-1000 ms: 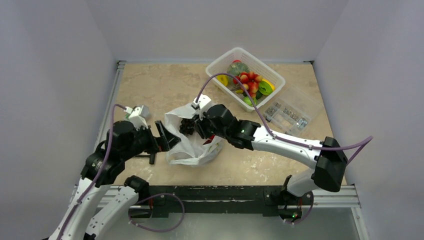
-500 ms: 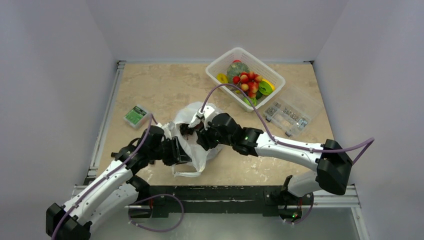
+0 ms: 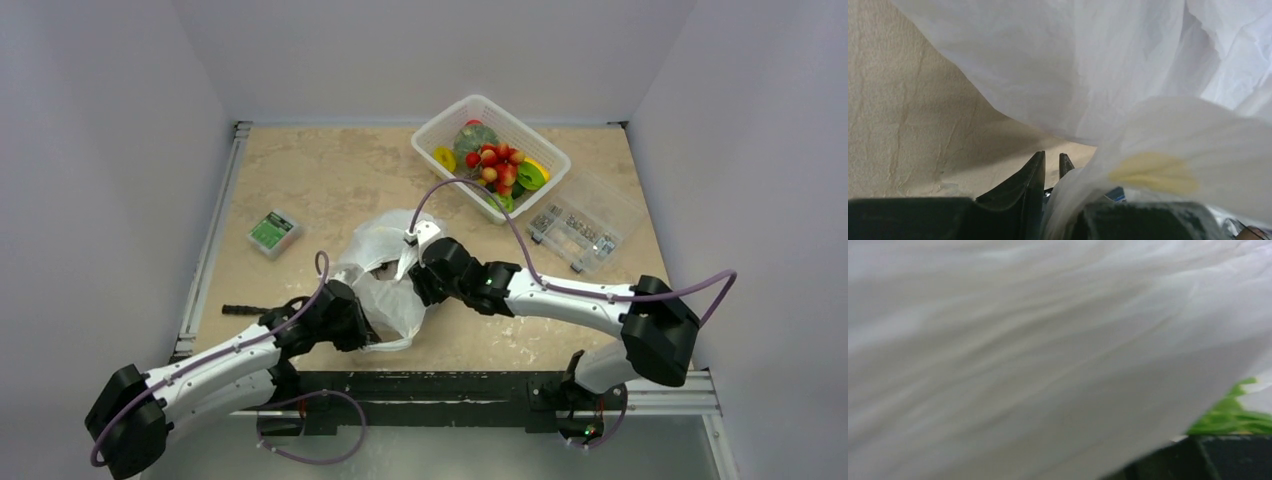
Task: Take the fake fruits out of the plastic bag
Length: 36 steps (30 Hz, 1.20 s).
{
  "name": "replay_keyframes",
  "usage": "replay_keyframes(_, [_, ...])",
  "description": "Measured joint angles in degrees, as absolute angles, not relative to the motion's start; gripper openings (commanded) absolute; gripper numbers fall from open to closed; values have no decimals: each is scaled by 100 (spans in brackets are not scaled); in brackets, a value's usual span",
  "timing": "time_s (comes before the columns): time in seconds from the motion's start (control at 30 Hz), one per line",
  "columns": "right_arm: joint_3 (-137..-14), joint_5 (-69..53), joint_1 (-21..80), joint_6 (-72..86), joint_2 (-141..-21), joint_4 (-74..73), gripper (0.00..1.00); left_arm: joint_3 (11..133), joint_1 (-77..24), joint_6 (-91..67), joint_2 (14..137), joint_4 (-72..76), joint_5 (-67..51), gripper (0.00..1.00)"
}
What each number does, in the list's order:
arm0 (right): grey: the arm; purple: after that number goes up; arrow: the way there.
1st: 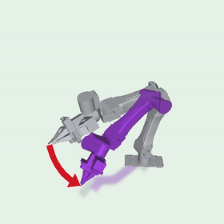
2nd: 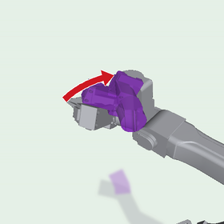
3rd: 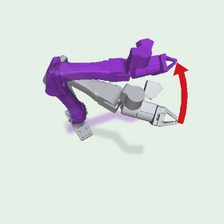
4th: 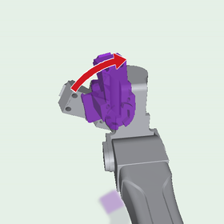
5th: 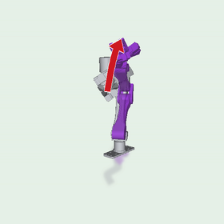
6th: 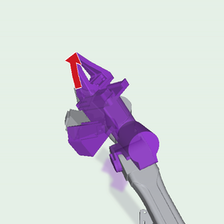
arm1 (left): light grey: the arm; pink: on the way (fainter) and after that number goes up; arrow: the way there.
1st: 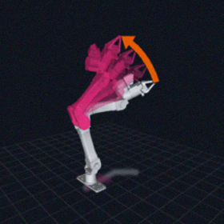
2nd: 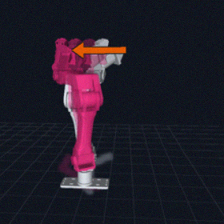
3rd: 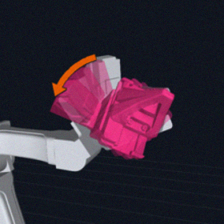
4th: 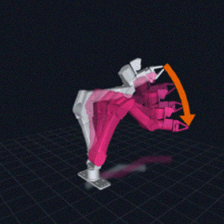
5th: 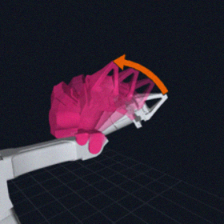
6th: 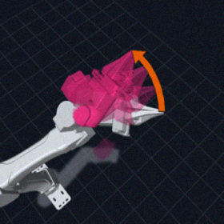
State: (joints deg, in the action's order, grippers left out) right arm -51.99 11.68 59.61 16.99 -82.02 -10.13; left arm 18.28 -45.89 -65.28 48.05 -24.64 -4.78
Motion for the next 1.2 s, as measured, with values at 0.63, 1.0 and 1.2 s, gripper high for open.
replay_keyframes(0.63, [-4934, 1437, 5966, 2110, -7985, -768, 51, 4047, -4591, -5341, 3214, -4543, -78, 98])
replay_keyframes(1.0, [-5710, 2602, 5961, 2051, -8619, -504, 65, 6224, -4563, -3306, 4547, -5916, 1671, 100])
replay_keyframes(1.2, [-5902, 2939, 5924, 2032, -9303, -526, 72, 6471, -3605, -2093, 5581, -5664, 1385, 94])
